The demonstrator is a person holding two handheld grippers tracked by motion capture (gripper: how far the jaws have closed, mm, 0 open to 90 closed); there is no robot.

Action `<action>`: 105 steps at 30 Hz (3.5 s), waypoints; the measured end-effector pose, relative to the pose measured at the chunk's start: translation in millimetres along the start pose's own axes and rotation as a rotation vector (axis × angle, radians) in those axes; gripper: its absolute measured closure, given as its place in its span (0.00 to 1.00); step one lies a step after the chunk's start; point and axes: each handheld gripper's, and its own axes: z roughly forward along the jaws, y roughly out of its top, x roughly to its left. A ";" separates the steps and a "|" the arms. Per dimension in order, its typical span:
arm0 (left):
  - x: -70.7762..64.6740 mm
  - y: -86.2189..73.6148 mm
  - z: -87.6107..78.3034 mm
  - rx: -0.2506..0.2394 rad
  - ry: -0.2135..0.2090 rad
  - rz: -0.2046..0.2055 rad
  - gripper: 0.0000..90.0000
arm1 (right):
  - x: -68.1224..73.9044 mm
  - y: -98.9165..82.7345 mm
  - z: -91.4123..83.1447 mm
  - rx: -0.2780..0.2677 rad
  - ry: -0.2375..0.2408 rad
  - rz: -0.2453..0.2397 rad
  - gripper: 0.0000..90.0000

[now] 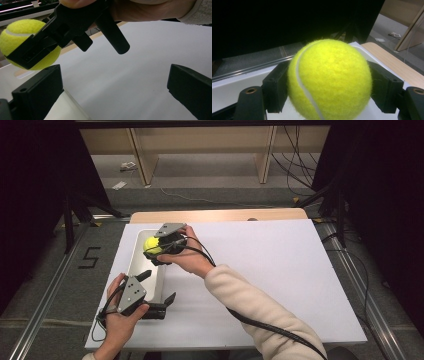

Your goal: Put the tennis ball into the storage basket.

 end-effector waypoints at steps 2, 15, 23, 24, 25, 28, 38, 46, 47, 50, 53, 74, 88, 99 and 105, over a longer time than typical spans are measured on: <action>0.0 0.0 0.0 0.000 0.000 0.000 0.00 | -0.1 0.4 0.5 -0.001 0.000 -0.004 0.30; 0.1 0.5 -0.9 -0.001 0.001 0.001 0.00 | 2.0 2.0 5.4 0.004 0.007 -0.003 0.30; -0.2 0.5 -0.7 0.000 0.000 0.005 0.00 | 2.0 2.8 6.5 0.007 0.004 -0.007 0.30; -0.2 0.5 -0.7 0.000 0.000 0.005 0.00 | 1.8 2.9 6.7 0.007 0.004 -0.007 0.30; -0.3 0.5 -0.7 0.000 0.000 0.005 0.00 | 1.8 3.0 6.9 0.007 0.004 -0.007 0.30; -0.4 0.5 -0.6 -0.002 -0.001 0.002 0.00 | 1.6 3.5 7.9 0.011 0.004 -0.008 0.30; -0.3 0.5 -0.9 -0.001 0.000 0.001 0.00 | 2.7 5.6 13.0 0.013 0.009 -0.011 0.30; -0.2 0.5 -1.0 -0.002 -0.001 0.001 0.00 | 2.3 5.7 17.3 0.018 0.010 -0.013 0.30; -0.1 0.6 -1.1 -0.001 -0.001 0.003 0.00 | 2.5 5.8 17.8 0.017 0.012 -0.011 0.30; 0.0 0.5 -1.3 0.001 -0.001 0.003 0.00 | 2.7 5.7 19.0 0.020 0.015 -0.012 0.30; 0.0 0.6 -1.3 -0.002 -0.001 0.003 0.00 | 3.3 5.6 20.7 0.020 0.013 -0.009 0.30; -0.6 0.8 -1.6 -0.003 0.000 0.005 0.00 | 6.0 8.9 28.0 0.027 0.025 -0.009 0.30; -0.5 0.8 -1.8 -0.004 -0.001 0.006 0.00 | 6.5 9.5 33.2 0.035 0.031 -0.009 0.30; -0.5 0.7 -1.9 -0.003 -0.002 0.006 0.00 | 7.8 8.6 36.9 0.048 0.040 -0.008 0.30; -0.5 0.7 -2.0 -0.003 -0.002 0.005 0.00 | 8.6 8.8 38.8 0.048 0.043 -0.009 0.30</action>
